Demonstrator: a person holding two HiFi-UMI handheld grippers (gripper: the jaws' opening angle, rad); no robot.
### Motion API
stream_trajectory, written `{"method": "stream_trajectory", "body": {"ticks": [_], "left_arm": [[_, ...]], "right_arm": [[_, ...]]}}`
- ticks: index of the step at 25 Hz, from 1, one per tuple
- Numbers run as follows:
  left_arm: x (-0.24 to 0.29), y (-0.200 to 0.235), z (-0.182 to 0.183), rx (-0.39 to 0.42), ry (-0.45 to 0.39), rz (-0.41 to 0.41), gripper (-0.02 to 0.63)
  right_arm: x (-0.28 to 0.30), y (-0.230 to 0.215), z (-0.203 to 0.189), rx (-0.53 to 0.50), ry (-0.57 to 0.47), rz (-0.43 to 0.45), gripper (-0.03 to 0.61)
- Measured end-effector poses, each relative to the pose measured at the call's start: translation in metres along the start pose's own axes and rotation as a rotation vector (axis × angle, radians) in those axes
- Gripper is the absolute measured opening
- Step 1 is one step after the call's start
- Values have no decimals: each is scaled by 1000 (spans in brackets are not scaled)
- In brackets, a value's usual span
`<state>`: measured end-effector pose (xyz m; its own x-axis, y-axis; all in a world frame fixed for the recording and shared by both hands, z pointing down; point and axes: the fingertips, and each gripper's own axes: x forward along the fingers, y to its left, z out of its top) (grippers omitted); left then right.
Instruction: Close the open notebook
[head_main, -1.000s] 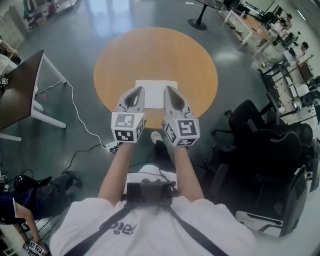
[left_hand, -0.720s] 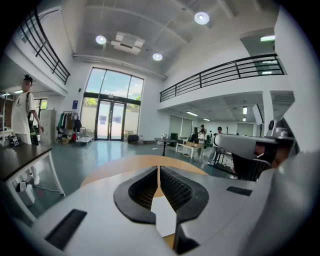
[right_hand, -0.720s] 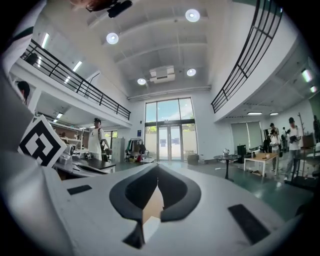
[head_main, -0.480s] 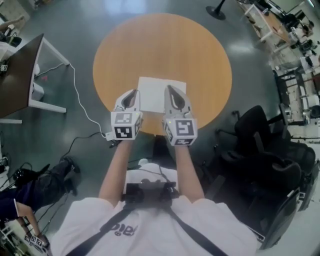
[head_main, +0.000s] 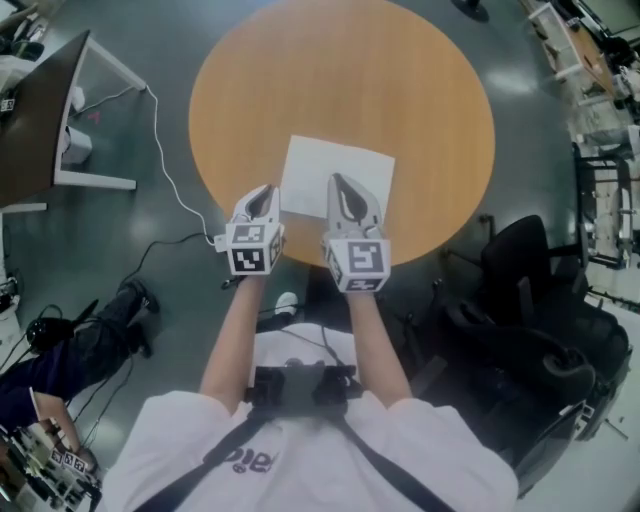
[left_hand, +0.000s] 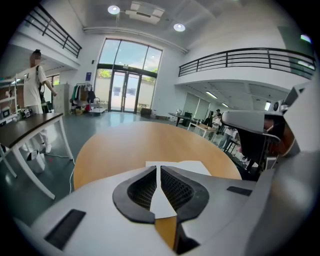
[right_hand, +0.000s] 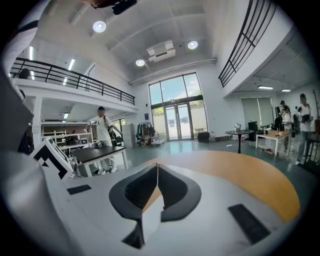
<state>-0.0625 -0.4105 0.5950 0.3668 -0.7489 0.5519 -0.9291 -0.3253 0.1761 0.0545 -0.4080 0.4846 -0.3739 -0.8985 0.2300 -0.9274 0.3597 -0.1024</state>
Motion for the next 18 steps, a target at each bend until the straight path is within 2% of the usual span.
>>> {"method": "stream_trajectory", "body": {"ticks": [2, 5, 7, 10, 14, 18], "left_arm": [[7, 3, -14, -37, 18, -8, 18], [18, 9, -32, -117, 43, -31, 57], [24, 9, -47, -172, 59, -48, 82], [32, 8, -72, -236, 88, -75, 158], [45, 6, -98, -241, 131, -82, 236], [52, 3, -110, -190, 151, -61, 245]], "right_arm": [[3, 3, -12, -20, 44, 3, 17], [10, 5, -24, -60, 85, 0, 17], [9, 5, -32, -51, 105, -2, 17], [7, 4, -45, -52, 128, 3, 17], [4, 4, -56, -157, 150, 1, 17], [0, 3, -64, -177, 156, 8, 17]]}}
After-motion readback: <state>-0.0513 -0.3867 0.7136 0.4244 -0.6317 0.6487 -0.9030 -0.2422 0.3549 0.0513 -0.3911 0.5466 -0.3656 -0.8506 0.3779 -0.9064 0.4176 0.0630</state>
